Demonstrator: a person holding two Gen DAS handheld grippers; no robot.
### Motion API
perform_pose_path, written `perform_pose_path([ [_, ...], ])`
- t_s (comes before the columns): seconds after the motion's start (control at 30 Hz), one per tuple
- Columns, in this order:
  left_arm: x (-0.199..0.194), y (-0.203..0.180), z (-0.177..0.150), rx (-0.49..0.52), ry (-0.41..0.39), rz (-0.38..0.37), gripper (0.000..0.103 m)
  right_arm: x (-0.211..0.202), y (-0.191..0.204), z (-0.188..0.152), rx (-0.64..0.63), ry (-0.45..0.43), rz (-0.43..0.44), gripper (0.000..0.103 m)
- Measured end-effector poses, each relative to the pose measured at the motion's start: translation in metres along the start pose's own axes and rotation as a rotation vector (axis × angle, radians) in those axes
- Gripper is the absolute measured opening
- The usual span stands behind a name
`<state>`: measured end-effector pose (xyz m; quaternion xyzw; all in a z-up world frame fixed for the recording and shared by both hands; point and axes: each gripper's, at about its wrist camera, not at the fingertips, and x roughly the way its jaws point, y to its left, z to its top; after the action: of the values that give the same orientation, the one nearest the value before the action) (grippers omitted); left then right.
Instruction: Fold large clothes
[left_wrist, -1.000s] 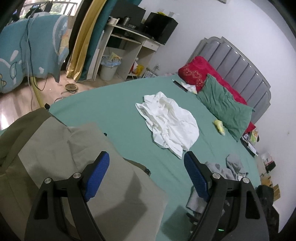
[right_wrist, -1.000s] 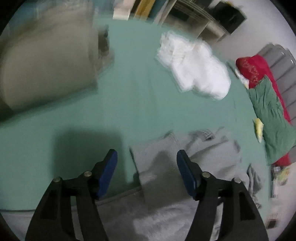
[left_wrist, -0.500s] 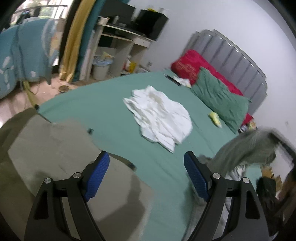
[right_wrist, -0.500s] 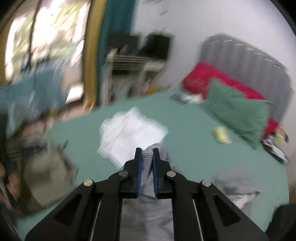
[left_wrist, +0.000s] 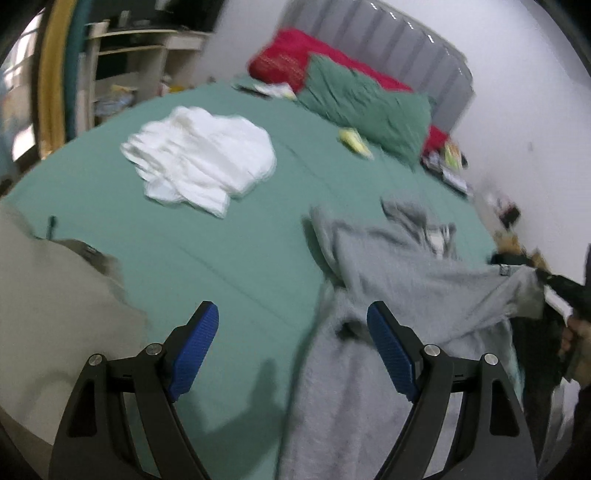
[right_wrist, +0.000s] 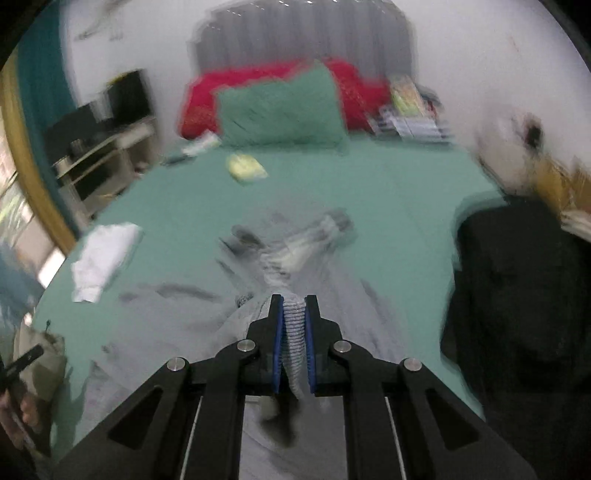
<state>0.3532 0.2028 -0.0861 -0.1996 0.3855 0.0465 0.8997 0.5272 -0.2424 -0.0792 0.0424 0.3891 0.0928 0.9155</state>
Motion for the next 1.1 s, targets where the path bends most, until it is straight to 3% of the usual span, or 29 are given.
perform_pose_path([
  [0.13,0.020,-0.022,-0.016,0.081,0.070,0.015,0.085,0.046,-0.065,-0.052,0.164,0.159,-0.033,0.012],
  [0.3,0.036,-0.028,-0.025,0.069,0.116,0.012,0.085,0.048,-0.066,-0.067,0.139,0.139,-0.061,0.012],
  [0.4,0.041,-0.031,-0.027,0.082,0.113,0.030,0.085,0.052,-0.063,-0.061,0.061,0.149,-0.152,0.021],
  [0.47,0.040,-0.032,-0.025,0.096,0.098,0.044,0.085,0.060,-0.069,-0.059,0.046,0.194,-0.195,0.038],
  [0.53,0.039,-0.031,-0.020,0.099,0.090,0.060,0.085,0.057,-0.078,-0.049,0.049,0.164,-0.226,0.039],
  [0.63,0.032,-0.025,-0.010,0.078,0.044,0.105,0.085,0.056,-0.086,-0.024,0.085,0.106,-0.214,0.053],
  [0.7,0.029,-0.018,-0.002,0.068,0.031,0.119,0.085,0.068,-0.086,-0.004,0.088,0.093,-0.202,0.055],
  [0.83,0.031,-0.005,0.007,0.064,0.028,0.172,0.085,0.106,-0.073,0.033,0.059,0.099,-0.185,0.055],
  [1.1,0.044,0.014,0.009,0.049,0.056,0.202,0.085,0.213,-0.051,0.085,0.196,0.100,-0.085,0.056],
])
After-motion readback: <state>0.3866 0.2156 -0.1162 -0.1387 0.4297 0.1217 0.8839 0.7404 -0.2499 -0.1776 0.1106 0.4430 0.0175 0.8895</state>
